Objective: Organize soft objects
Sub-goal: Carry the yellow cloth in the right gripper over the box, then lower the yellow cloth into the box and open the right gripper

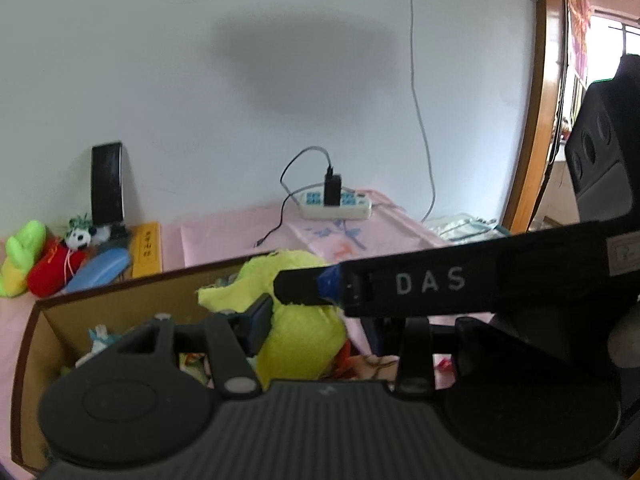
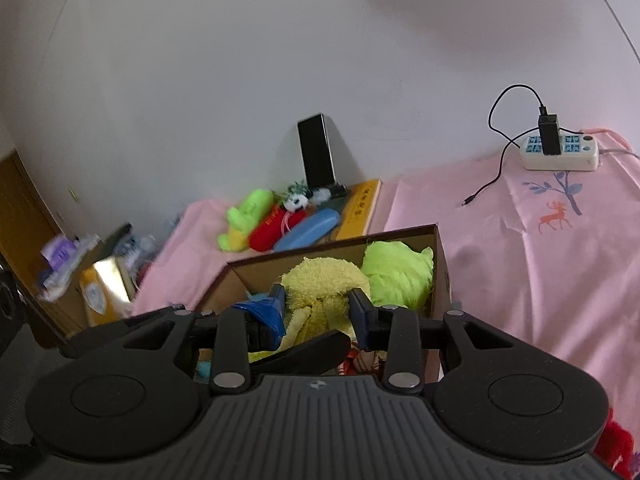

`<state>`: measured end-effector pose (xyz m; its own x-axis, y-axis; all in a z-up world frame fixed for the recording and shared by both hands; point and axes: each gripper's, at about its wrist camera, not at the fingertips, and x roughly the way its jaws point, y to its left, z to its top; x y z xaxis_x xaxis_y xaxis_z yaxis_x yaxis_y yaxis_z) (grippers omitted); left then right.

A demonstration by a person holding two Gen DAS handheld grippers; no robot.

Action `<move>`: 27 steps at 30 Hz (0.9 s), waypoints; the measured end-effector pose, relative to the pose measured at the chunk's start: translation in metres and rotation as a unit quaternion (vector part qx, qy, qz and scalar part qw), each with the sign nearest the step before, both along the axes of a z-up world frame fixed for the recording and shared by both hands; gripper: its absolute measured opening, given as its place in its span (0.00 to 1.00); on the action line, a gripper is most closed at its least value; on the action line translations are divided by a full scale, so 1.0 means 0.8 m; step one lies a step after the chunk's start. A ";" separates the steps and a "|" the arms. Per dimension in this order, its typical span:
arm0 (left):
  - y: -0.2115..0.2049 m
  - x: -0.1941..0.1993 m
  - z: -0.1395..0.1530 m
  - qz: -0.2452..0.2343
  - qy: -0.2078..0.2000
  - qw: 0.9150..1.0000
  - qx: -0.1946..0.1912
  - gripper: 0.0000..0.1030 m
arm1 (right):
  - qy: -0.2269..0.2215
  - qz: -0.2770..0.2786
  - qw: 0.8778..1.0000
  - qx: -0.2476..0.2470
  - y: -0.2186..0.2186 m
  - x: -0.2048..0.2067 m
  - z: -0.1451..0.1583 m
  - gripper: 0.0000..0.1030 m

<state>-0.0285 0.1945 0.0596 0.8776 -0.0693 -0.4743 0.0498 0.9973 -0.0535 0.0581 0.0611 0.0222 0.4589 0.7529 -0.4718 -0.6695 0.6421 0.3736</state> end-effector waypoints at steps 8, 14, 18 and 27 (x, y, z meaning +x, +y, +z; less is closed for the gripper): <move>0.022 0.039 -0.038 -0.003 0.045 0.999 -0.006 0.38 | -0.006 -0.017 0.997 -0.078 0.036 0.019 -0.023 0.18; 0.031 0.066 -0.057 -0.010 0.082 0.996 -0.016 0.37 | -0.016 -0.012 0.990 -0.141 0.055 0.035 -0.036 0.18; 0.036 0.077 -0.070 -0.009 0.105 0.994 -0.024 0.37 | 0.013 -0.007 0.987 -0.163 0.063 0.054 -0.053 0.18; 0.042 0.098 -0.096 0.001 0.153 0.988 -0.028 0.42 | 0.014 0.029 0.972 -0.234 0.101 0.073 -0.072 0.19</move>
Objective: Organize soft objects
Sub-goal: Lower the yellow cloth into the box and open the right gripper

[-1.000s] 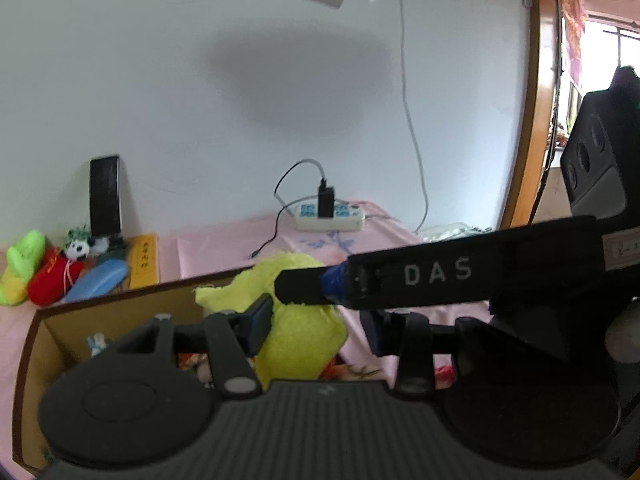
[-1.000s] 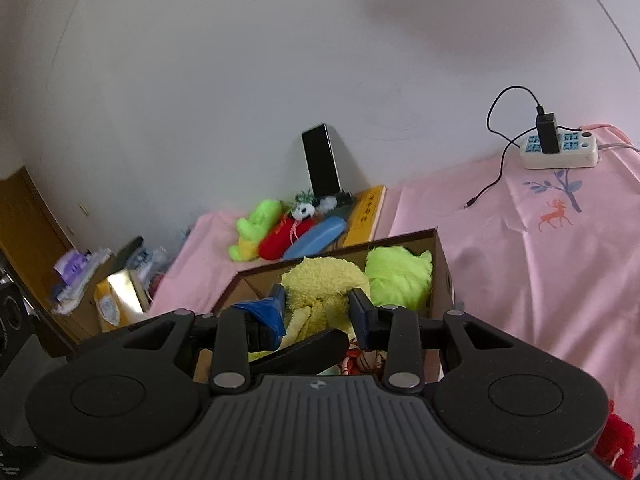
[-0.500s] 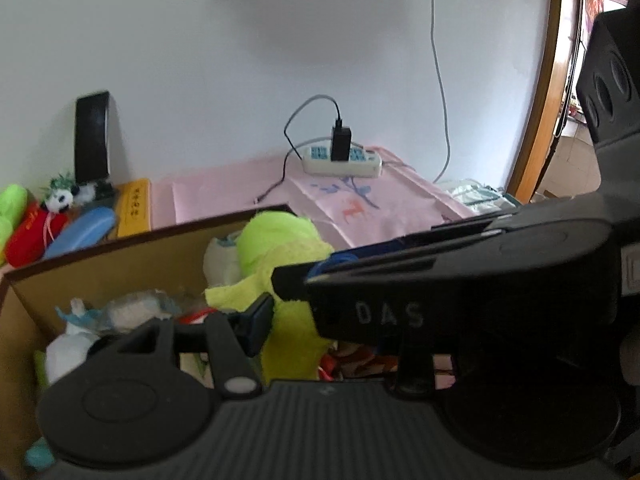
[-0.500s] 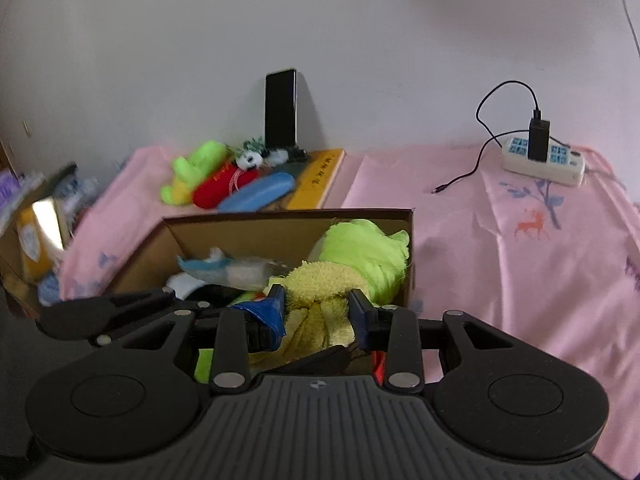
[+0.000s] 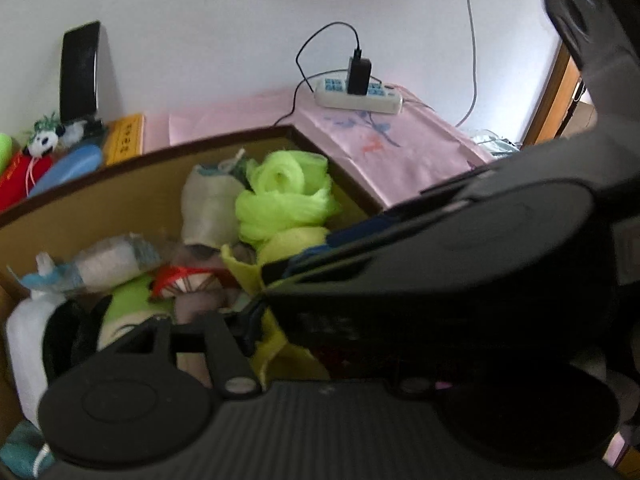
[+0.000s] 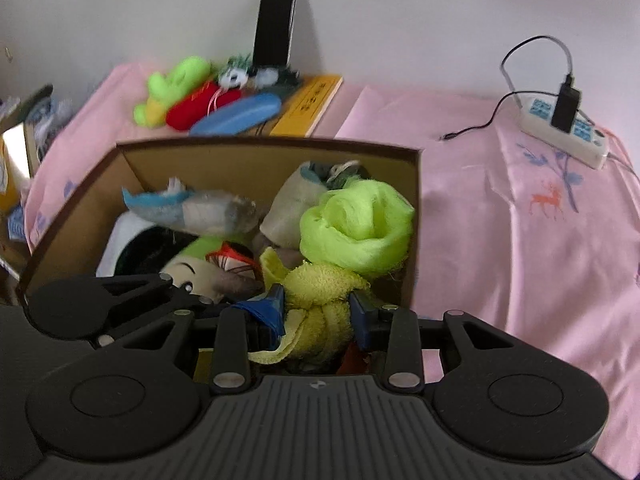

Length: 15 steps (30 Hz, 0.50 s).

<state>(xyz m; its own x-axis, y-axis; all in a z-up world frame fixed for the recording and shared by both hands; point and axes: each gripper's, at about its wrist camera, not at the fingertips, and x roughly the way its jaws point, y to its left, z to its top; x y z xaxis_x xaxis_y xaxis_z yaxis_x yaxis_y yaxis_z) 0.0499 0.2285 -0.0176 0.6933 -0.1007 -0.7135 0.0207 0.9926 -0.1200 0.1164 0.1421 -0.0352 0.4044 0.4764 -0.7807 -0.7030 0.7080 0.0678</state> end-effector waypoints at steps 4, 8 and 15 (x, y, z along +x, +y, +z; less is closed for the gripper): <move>0.006 0.001 -0.003 0.004 0.002 1.000 -0.009 0.45 | 0.006 0.017 1.000 -0.019 0.009 0.008 -0.001 0.21; 0.002 0.000 0.000 0.000 -0.003 1.000 -0.003 0.53 | 0.006 0.007 1.000 -0.004 0.000 0.007 0.004 0.22; -0.006 -0.013 0.013 0.004 -0.012 1.000 0.015 0.66 | -0.008 -0.004 1.000 0.016 -0.018 -0.007 0.021 0.22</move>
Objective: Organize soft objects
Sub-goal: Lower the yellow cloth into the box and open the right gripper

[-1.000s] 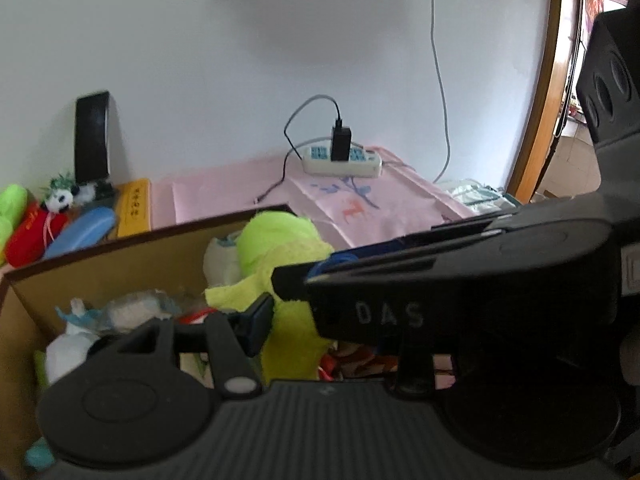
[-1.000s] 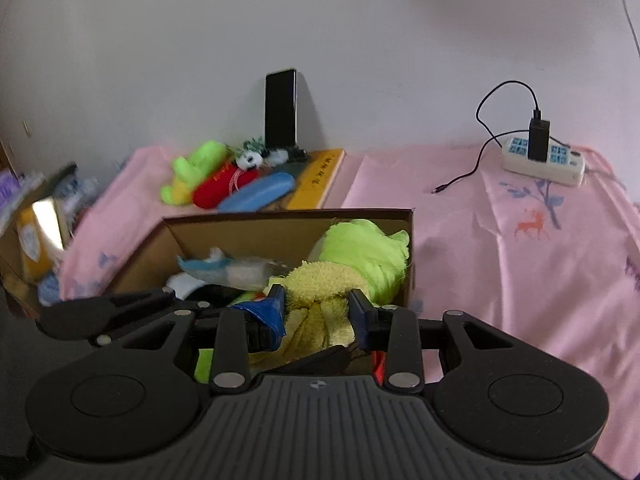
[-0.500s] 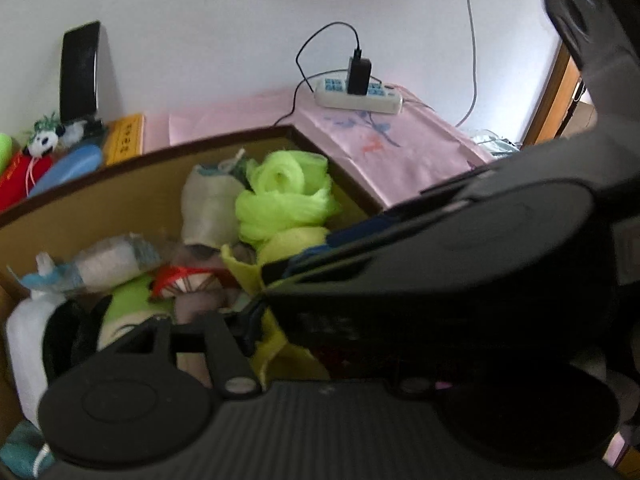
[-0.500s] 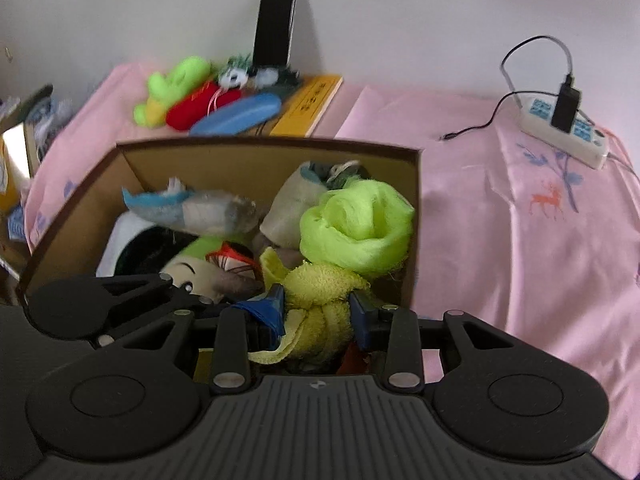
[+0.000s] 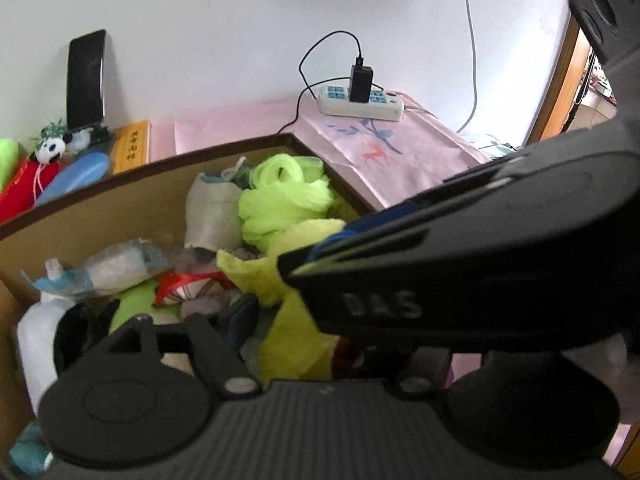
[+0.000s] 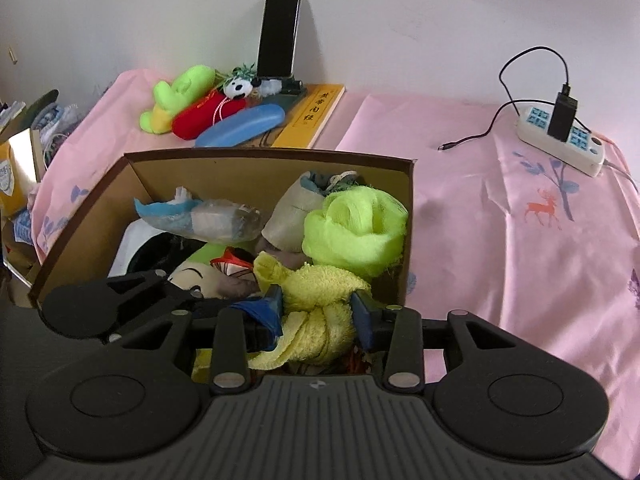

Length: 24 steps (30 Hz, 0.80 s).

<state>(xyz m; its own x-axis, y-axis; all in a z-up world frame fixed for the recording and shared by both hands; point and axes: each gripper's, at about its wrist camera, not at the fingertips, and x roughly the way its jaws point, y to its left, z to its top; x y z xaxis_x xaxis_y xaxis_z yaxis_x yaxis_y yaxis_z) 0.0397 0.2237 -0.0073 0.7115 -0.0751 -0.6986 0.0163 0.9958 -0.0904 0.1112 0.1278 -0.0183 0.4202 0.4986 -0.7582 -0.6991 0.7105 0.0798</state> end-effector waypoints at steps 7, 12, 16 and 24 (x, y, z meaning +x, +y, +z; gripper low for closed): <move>-0.004 -0.015 0.015 0.022 -0.003 0.999 0.022 0.67 | 0.019 -0.042 0.998 0.043 -0.029 -0.007 0.011 0.21; -0.004 -0.032 0.029 0.046 -0.007 0.998 0.034 0.67 | 0.032 -0.068 0.994 0.084 -0.054 -0.015 0.024 0.21; -0.007 -0.045 0.039 0.060 -0.008 0.997 0.036 0.68 | 0.037 -0.074 0.992 0.098 -0.067 -0.023 0.027 0.21; -0.025 -0.067 0.056 0.091 -0.008 0.995 0.049 0.68 | 0.041 -0.067 0.991 0.107 -0.091 -0.038 0.032 0.21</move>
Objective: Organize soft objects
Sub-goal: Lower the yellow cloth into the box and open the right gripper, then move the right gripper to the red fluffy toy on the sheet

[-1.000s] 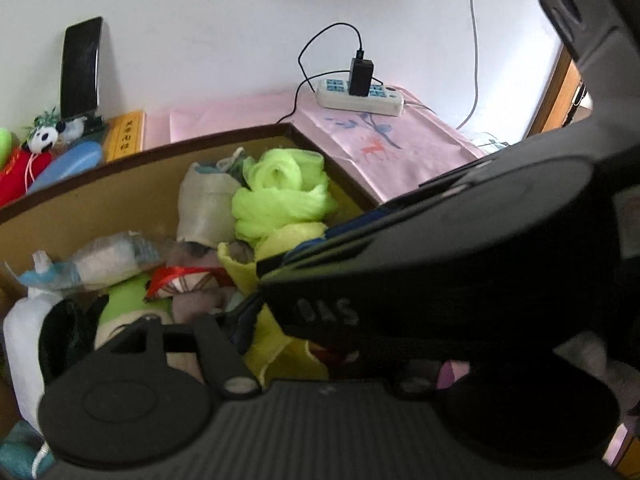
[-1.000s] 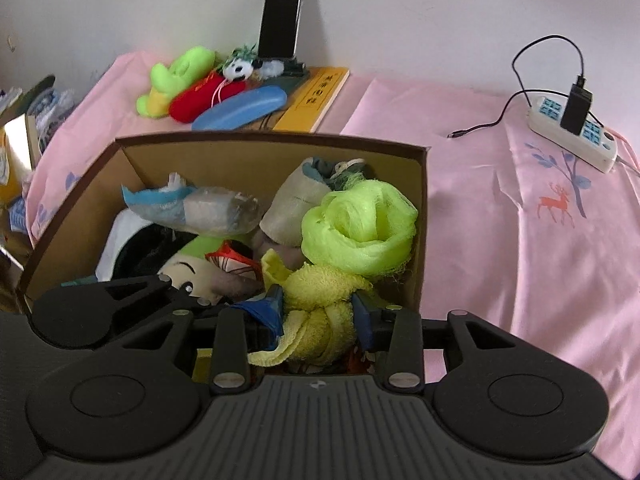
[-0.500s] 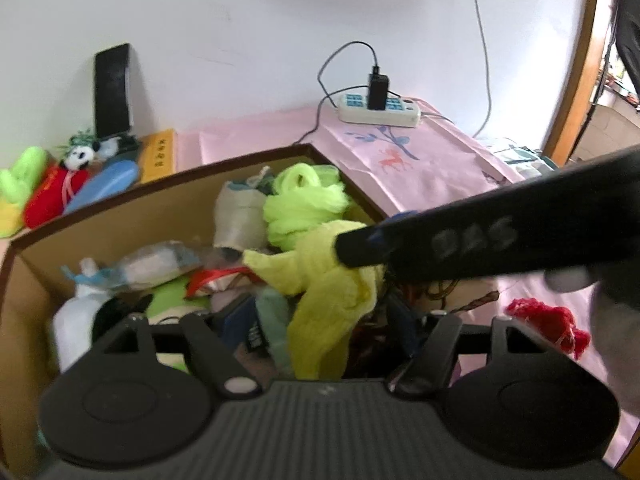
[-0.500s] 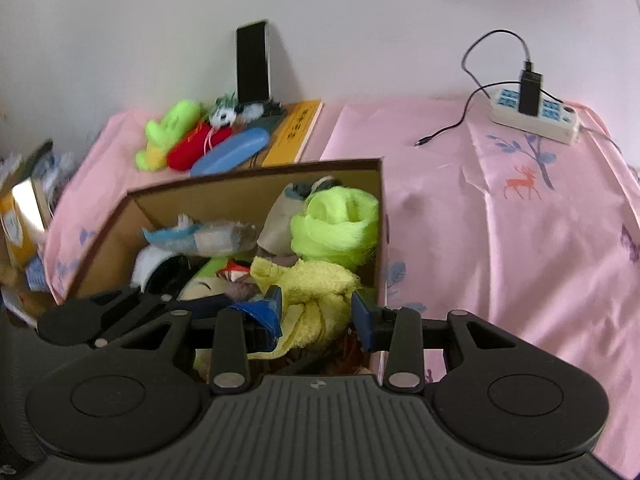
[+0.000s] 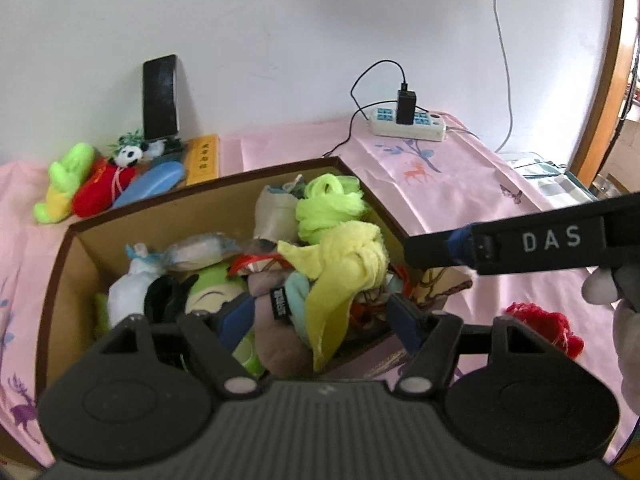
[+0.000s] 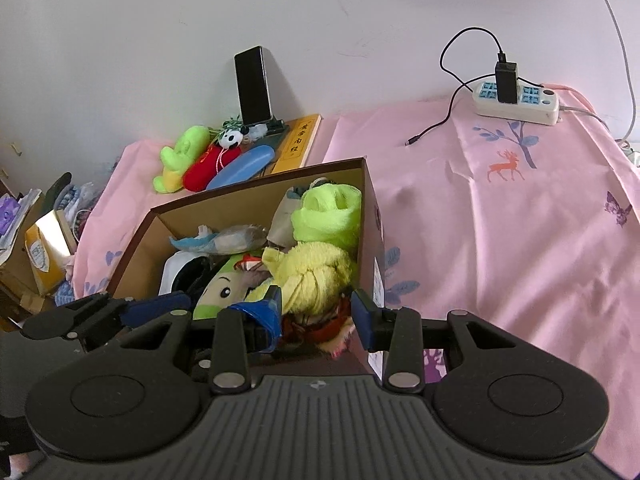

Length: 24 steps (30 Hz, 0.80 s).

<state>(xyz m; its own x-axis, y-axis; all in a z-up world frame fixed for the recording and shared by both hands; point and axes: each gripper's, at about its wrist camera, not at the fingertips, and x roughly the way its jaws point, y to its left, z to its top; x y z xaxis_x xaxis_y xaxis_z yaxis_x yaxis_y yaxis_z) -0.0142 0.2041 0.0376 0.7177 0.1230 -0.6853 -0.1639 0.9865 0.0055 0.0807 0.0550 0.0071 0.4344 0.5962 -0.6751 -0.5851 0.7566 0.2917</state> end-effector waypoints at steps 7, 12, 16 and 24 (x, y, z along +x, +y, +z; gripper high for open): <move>-0.025 -0.008 0.004 0.020 0.008 1.000 0.007 0.68 | 0.007 0.009 1.000 0.009 -0.025 -0.007 0.002 0.21; -0.048 -0.010 0.007 0.030 0.013 0.999 0.016 0.69 | 0.008 0.020 1.000 0.009 -0.044 -0.011 0.004 0.21; -0.066 -0.010 0.006 0.036 0.021 0.999 0.016 0.69 | 0.012 0.027 1.000 0.012 -0.062 -0.012 0.003 0.21; -0.108 -0.004 -0.007 0.041 0.042 0.998 0.011 0.69 | 0.023 0.023 0.999 0.007 -0.105 -0.007 -0.005 0.21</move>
